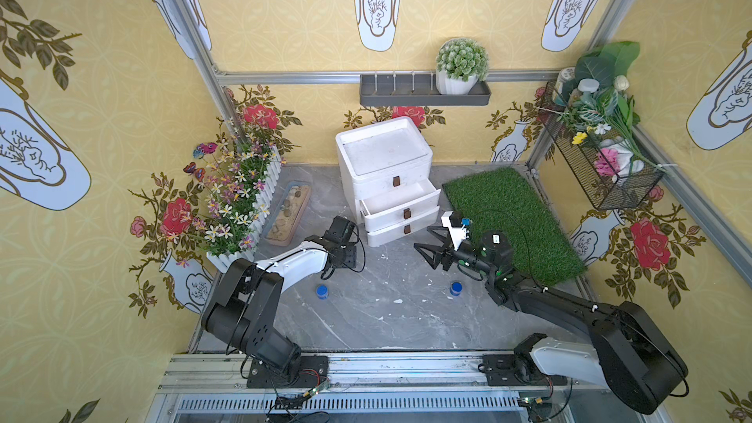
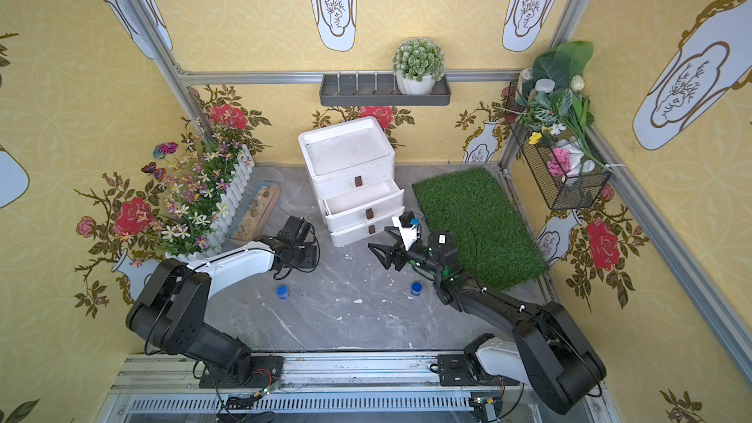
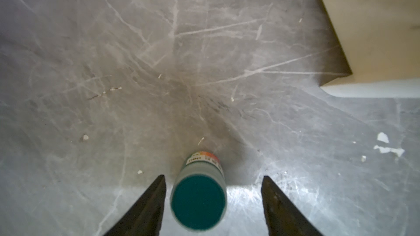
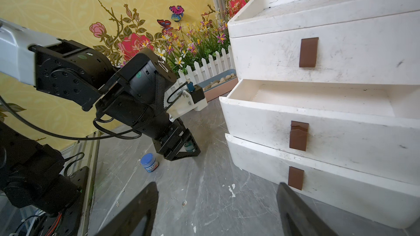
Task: Put the paint cans in the drawer according to color
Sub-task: Pick up the paint can at the center of the board.
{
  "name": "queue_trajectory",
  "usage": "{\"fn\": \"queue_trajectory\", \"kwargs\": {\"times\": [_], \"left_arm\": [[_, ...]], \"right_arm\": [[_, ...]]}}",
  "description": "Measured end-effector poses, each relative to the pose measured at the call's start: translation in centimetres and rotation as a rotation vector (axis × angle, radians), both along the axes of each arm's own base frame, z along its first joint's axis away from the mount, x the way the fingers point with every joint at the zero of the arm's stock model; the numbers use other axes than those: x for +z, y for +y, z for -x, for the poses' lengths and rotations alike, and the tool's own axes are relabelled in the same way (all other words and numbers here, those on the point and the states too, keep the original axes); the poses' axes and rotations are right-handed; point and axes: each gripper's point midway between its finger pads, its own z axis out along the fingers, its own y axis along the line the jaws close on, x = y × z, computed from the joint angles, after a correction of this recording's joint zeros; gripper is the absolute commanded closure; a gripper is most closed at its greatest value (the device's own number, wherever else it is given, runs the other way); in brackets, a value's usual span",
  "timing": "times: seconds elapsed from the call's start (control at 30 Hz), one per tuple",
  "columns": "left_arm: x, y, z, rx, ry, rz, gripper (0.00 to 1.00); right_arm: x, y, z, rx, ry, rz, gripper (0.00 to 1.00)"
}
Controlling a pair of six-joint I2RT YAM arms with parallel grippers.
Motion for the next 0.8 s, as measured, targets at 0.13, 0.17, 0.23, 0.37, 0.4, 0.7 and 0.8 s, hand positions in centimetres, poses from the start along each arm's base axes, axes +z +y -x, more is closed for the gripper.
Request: {"fn": "queue_trajectory", "kwargs": {"times": [0.13, 0.17, 0.23, 0.37, 0.4, 0.7, 0.8], "left_arm": [[-0.7, 0.3, -0.1, 0.006, 0.025, -0.011, 0.41], [-0.8, 0.3, -0.1, 0.003, 0.029, -0.015, 0.44], [-0.9, 0.2, -0.1, 0.002, 0.033, -0.015, 0.47], [-0.9, 0.1, -0.1, -0.001, 0.035, -0.008, 0.57], [-0.8, 0.1, -0.1, -0.001, 0.033, -0.007, 0.61], [0.8, -0.1, 0.3, -0.010, -0.003, 0.031, 0.70], [2.4, -0.5, 0.6, -0.023, -0.032, 0.076, 0.71]], "right_arm": [[-0.1, -0.2, 0.1, -0.004, 0.004, -0.001, 0.18], [-0.1, -0.2, 0.1, -0.004, 0.002, -0.002, 0.18], [0.1, -0.3, 0.1, -0.005, -0.001, -0.003, 0.18], [0.1, -0.4, 0.2, -0.007, -0.005, -0.005, 0.18], [0.1, -0.4, 0.2, -0.009, -0.004, -0.004, 0.18], [0.0, -0.8, 0.5, -0.016, -0.006, -0.005, 0.19], [0.1, -1.1, 0.8, -0.025, -0.013, -0.007, 0.18]]}}
